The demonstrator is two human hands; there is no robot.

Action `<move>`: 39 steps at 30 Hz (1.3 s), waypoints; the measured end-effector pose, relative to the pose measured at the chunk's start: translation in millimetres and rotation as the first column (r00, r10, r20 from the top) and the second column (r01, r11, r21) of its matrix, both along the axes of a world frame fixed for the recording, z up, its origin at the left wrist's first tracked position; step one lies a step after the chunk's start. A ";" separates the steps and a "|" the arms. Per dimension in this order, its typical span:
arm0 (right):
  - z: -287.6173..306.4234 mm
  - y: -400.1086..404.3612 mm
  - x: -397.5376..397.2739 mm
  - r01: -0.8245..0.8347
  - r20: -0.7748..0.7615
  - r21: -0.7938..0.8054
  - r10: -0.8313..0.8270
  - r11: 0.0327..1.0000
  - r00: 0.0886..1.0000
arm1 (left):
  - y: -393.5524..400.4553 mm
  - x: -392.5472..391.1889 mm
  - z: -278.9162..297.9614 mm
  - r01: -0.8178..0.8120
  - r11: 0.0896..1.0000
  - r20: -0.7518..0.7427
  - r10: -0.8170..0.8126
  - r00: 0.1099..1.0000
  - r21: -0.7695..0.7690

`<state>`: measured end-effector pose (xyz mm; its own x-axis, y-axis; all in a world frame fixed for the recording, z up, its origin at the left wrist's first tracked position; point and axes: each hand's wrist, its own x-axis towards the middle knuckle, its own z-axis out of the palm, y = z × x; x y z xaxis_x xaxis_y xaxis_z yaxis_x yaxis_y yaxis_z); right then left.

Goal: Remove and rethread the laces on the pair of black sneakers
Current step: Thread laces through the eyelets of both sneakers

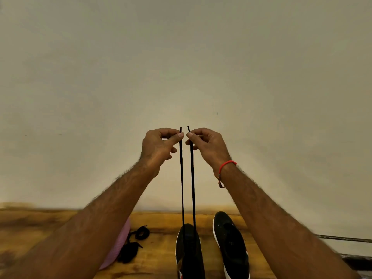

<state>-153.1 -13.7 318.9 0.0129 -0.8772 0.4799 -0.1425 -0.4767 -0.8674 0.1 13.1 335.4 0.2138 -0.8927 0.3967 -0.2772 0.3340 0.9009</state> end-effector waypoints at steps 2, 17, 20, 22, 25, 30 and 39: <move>-4.0 -1.1 -4.0 -0.003 -0.008 0.028 0.003 1.000 1.000 | -2.3 5.3 -5.2 0.033 0.999 0.016 -0.033 0.999 0.023; -126.7 -57.9 -44.6 0.088 -0.199 0.413 -0.004 0.907 0.980 | -55.0 71.8 -179.5 -0.065 0.955 0.413 -0.063 0.909 0.288; -176.4 -48.9 -44.5 0.090 -0.268 0.549 0.073 0.831 0.961 | -41.2 61.5 -236.8 -0.120 0.929 0.517 -0.084 0.852 0.349; -216.2 -38.9 -42.5 0.214 -0.451 0.552 0.072 0.806 0.890 | -24.2 49.4 -279.2 -0.215 0.865 0.434 -0.004 0.901 0.454; -262.2 -9.4 -37.0 0.238 -0.497 0.657 0.173 0.715 0.850 | 5.9 31.8 -312.6 -0.165 0.673 0.226 -0.004 0.974 0.721; -324.6 8.5 -21.6 0.271 -0.421 0.767 0.137 0.582 0.897 | 4.9 18.5 -344.4 0.031 0.424 -0.042 0.018 0.999 0.905; -340.7 -16.1 -3.3 0.160 -0.283 0.774 0.109 0.612 0.953 | -13.2 4.7 -354.3 0.136 0.655 -0.289 0.131 0.948 0.743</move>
